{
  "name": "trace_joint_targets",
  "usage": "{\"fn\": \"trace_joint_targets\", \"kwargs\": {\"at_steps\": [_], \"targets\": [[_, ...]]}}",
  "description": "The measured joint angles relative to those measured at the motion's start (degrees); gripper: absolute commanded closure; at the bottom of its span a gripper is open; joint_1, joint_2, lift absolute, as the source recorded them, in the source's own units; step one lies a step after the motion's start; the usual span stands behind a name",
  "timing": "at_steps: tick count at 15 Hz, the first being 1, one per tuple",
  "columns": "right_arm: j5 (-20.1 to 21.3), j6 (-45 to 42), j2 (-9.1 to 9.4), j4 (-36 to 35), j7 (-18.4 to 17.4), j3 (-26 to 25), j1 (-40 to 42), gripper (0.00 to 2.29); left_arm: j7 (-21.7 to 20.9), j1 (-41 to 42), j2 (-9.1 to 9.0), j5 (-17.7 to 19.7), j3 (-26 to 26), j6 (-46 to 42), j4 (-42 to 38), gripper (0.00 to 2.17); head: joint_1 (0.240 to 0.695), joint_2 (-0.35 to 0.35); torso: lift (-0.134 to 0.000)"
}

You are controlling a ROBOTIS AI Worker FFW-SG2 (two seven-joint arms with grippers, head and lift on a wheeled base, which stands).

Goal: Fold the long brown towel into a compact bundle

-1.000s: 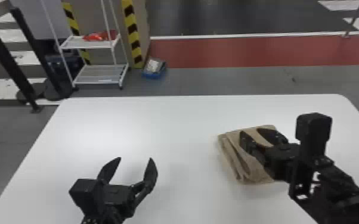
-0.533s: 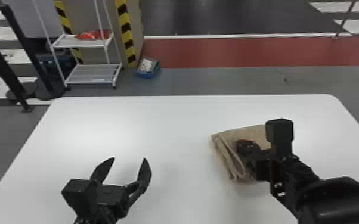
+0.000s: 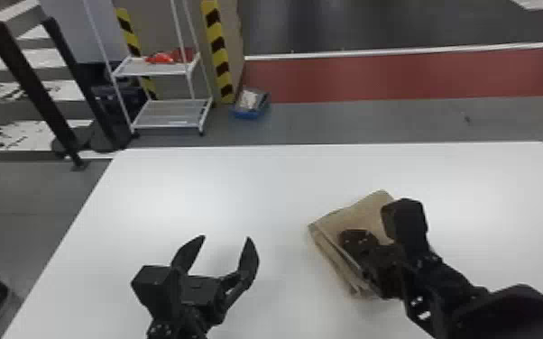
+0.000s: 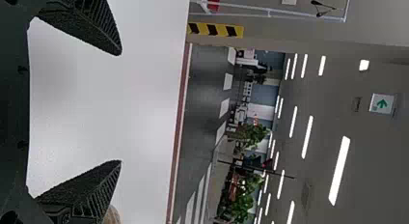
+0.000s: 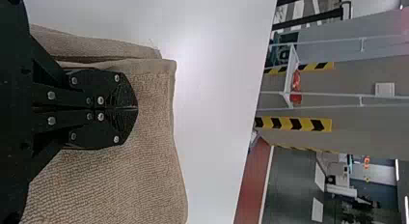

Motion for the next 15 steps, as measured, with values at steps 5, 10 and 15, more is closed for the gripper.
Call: {"fn": "trace_joint_targets", "kwargs": {"at_steps": [5, 10, 15], "targets": [[1.3, -5.8, -0.73, -10.0, 1.6, -1.0, 8.4, 1.69, 0.0, 0.0, 0.15, 0.1, 0.0, 0.0, 0.1, 0.08, 0.695, 0.193, -0.119], [2.3, -4.2, -1.40, -20.9, 7.4, -9.5, 21.7, 1.69, 0.0, -0.1, 0.24, 0.1, 0.0, 0.0, 0.1, 0.08, 0.695, 0.153, -0.119], [3.8, 11.5, -1.41, -21.3, 10.0, -17.3, 19.6, 1.69, 0.0, -0.2, 0.24, 0.1, -0.2, 0.0, 0.2, 0.08, 0.695, 0.032, -0.119]]}}
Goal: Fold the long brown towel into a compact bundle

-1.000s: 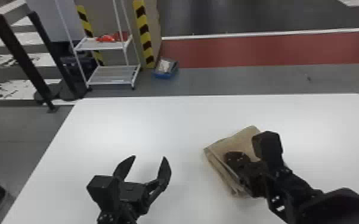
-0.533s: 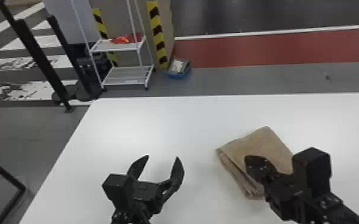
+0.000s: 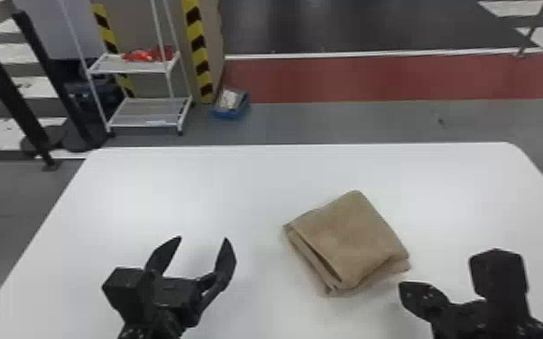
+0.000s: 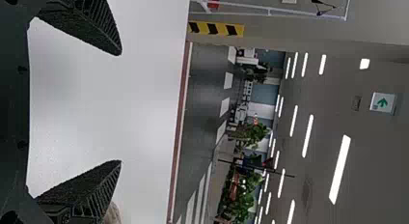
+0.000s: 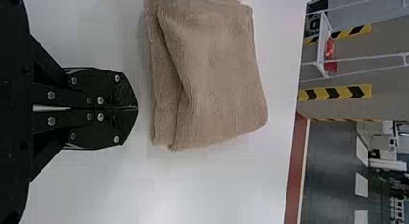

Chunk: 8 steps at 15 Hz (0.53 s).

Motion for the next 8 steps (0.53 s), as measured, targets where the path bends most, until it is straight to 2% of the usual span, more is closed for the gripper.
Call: {"fn": "trace_joint_targets", "kwargs": {"at_steps": [3, 8], "targets": [[0.4, 2.0, 0.60, 6.1, -0.2, 0.3, -6.7, 1.69, 0.0, 0.0, 0.00, 0.0, 0.1, 0.0, 0.0, 0.08, 0.695, 0.007, -0.119], [0.4, 1.6, 2.25, 18.5, -2.8, 3.6, -19.6, 1.69, 0.0, -0.1, 0.07, 0.2, 0.4, -0.2, 0.7, 0.08, 0.695, 0.033, -0.119]]}}
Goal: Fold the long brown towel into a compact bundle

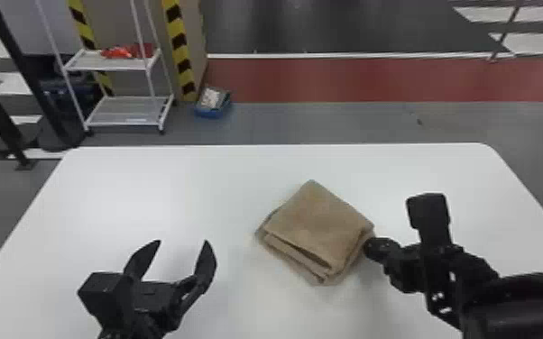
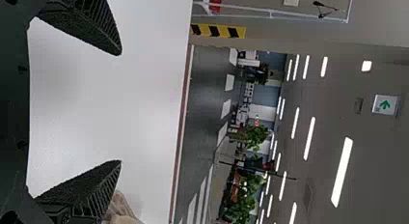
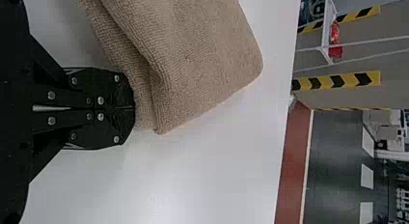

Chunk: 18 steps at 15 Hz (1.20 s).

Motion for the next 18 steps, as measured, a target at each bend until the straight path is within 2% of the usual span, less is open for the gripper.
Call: {"fn": "trace_joint_targets", "kwargs": {"at_steps": [4, 8, 13, 16, 18], "targets": [[0.0, -2.6, 2.27, 8.7, -2.9, 1.4, -7.7, 1.69, 0.0, -1.6, 0.51, 0.5, -0.6, 0.1, 1.5, 0.08, 0.695, 0.046, -0.119], [-0.2, -5.4, 3.04, 13.4, -5.7, 3.5, -10.9, 1.69, 0.0, -4.2, 1.68, 1.5, -2.3, 0.2, 3.6, 0.08, 0.695, 0.047, -0.119], [-0.1, -14.1, 4.85, 19.7, -6.5, 5.6, -14.3, 1.69, 0.0, -5.1, 2.42, 2.3, -3.0, 0.2, 3.9, 0.08, 0.695, 0.078, -0.119], [0.2, -16.7, 5.16, 21.5, -8.3, 5.9, -14.5, 1.69, -0.1, -5.3, 2.94, 2.9, -3.1, 0.2, 3.9, 0.08, 0.695, 0.082, -0.119], [1.6, -16.8, 5.05, 17.7, -11.5, 5.0, -11.8, 1.69, -0.1, -5.1, 3.14, 3.3, -2.8, 0.1, 3.9, 0.08, 0.695, 0.062, -0.119]]}}
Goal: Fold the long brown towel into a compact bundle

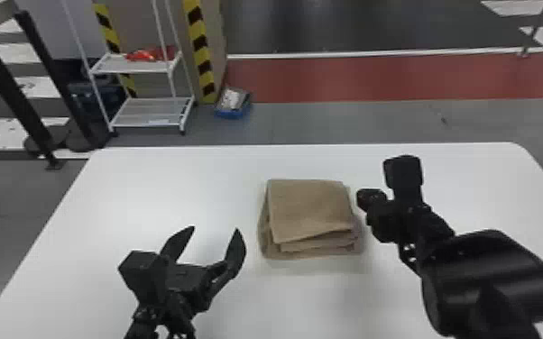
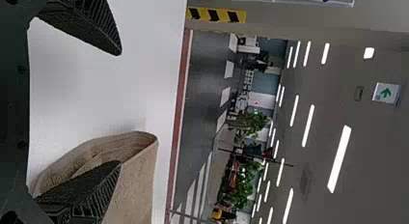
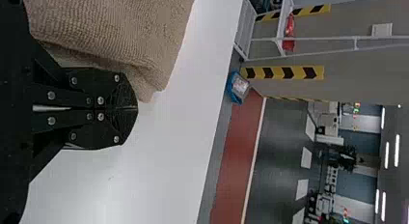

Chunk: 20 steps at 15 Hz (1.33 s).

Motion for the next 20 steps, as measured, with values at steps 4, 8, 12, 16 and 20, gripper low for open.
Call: {"fn": "trace_joint_targets", "kwargs": {"at_steps": [4, 8, 12, 16, 20], "targets": [[1.6, -5.9, -0.44, -13.5, 0.0, -0.8, 7.6, 1.69, 0.0, -0.3, 0.04, 0.4, -0.1, 0.0, 0.2, 0.08, 0.695, 0.052, -0.119], [1.2, -9.7, -0.53, -9.4, 2.5, 1.5, 5.5, 1.69, -0.1, -0.3, 0.04, 0.4, -0.2, 0.1, 0.3, 0.08, 0.695, 0.091, -0.119], [1.9, -9.9, -0.39, 3.8, 2.5, 2.4, 0.9, 1.69, -0.1, -0.5, 0.13, 0.5, -0.1, 0.1, 0.5, 0.08, 0.695, 0.094, -0.119], [2.4, -11.7, -0.44, 8.1, 2.3, 4.0, -0.6, 1.69, -0.1, -0.7, 0.18, 0.6, -0.2, 0.1, 0.7, 0.08, 0.695, 0.101, -0.119], [3.3, -11.6, -0.43, -5.3, 1.0, 3.5, 5.5, 1.69, -0.1, -0.4, 0.21, 0.7, 0.2, 0.0, 0.6, 0.08, 0.695, 0.109, -0.119]]}}
